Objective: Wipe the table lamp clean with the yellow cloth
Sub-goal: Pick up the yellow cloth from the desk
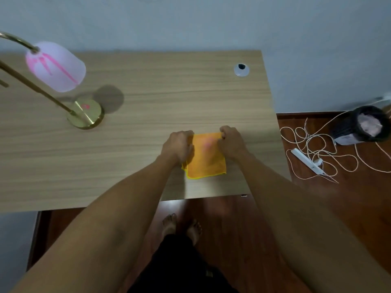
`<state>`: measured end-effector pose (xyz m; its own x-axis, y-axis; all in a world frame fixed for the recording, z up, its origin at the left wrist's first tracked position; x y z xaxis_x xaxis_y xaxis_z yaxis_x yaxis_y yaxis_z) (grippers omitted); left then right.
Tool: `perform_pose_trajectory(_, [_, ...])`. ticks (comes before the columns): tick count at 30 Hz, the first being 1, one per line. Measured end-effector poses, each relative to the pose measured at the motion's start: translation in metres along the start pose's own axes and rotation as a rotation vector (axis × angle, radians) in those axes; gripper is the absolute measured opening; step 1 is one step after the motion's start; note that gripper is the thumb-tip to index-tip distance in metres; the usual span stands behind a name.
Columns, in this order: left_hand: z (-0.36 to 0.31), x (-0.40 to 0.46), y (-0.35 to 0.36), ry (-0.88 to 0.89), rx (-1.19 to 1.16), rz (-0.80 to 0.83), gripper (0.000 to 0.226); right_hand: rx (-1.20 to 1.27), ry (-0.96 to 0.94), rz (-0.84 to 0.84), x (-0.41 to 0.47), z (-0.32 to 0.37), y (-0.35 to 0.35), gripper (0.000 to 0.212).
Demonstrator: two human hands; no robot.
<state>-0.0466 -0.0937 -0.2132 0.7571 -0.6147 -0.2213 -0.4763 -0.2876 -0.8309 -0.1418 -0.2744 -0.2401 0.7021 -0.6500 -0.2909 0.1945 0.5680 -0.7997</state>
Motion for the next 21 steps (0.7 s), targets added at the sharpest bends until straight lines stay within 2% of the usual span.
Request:
perform_pose_trajectory(3, [0.003, 0.004, 0.003, -0.031, -0.010, -0.036, 0.039, 0.147, 0.080, -0.045, 0.004, -0.003, 0.004, 0.022])
perform_pose_trajectory(6, [0.002, 0.007, 0.003, -0.040, -0.002, -0.028, 0.037, 0.285, 0.050, -0.069, 0.002, 0.008, 0.000, 0.010])
perform_pose_trajectory(9, [0.000, 0.010, 0.001, -0.066, 0.044, 0.002, 0.034, 0.464, 0.024, -0.009, -0.005, 0.029, -0.005, 0.019])
perform_pose_trajectory(12, [0.003, 0.011, -0.002, -0.087, 0.043, 0.035, 0.044, 0.535, 0.072, 0.081, -0.008, 0.042, -0.011, 0.028])
perform_pose_trajectory(14, [0.008, 0.011, -0.008, -0.139, 0.010, 0.026, 0.037, 0.563, 0.102, 0.129, -0.009, 0.048, -0.017, 0.028])
perform_pose_trajectory(17, [0.012, 0.004, -0.029, -0.289, -0.273, -0.031, 0.009, 0.608, 0.120, 0.144, -0.012, 0.060, -0.029, 0.024])
perform_pose_trajectory(21, [0.007, -0.006, -0.073, -0.364, -0.597, -0.102, 0.012, 0.718, 0.171, 0.149, -0.017, 0.082, -0.046, 0.022])
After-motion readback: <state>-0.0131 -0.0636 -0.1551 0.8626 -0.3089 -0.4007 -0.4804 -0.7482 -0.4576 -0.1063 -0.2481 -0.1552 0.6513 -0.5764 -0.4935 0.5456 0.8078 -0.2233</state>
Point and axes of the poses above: each hand's wrist, its own x-axis towards the middle knuckle, its own y-axis out of the palm, z = x × y, the point moved 5 cm from there along x, towards the middle knuckle, and after that the axes turned 10 degrees about -z, right-handed, at the moved point
